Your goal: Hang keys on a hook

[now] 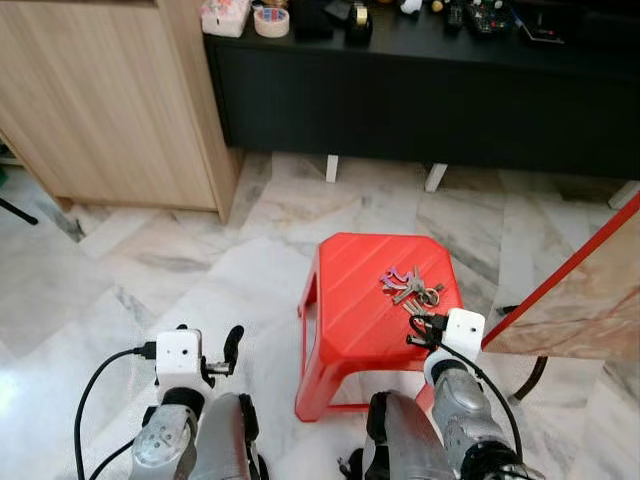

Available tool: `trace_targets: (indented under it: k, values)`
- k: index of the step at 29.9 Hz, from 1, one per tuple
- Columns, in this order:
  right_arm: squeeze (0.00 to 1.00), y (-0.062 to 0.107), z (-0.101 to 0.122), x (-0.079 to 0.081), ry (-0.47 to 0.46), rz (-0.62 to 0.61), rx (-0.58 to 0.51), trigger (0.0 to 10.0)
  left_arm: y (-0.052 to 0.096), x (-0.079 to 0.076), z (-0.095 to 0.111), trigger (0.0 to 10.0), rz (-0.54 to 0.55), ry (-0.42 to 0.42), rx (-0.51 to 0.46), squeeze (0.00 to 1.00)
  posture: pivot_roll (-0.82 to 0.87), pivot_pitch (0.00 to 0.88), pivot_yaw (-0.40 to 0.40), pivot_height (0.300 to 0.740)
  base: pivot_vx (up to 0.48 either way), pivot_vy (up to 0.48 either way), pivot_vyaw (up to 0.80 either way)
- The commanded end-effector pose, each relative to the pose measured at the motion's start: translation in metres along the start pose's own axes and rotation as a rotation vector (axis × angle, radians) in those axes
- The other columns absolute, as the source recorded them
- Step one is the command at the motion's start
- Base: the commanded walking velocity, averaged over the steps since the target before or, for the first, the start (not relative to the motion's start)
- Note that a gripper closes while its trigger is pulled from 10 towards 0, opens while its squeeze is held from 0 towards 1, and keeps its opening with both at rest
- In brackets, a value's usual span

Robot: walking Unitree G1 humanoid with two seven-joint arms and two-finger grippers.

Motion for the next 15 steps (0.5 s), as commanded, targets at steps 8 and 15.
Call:
trace_targets:
  k: [8,15]
  values:
    - [0.0,-0.004,0.006,0.005,0.006,0.033,0.006,10.0,0.01,-0.002,-0.003,10.0,-0.014,-0.004,0.037,0.0,0.12,0.298,-0.078,0.594,0.0,0.0,0.0]
    - [0.0,-0.005,0.005,-0.001,0.013,-0.001,0.031,10.0,0.016,0.0,-0.002,10.0,-0.012,-0.007,0.048,0.0,0.13,0.315,-0.075,0.594,0.0,0.0,0.0]
Point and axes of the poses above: a point about 5 cm out from each wrist's last joint towards the gripper, its own y axis pointing back from the gripper into the wrist, its own z axis along the axis of the wrist's last joint, x = y × z, the point moved 1 cm from there along -y, pointing out of the wrist towards the gripper
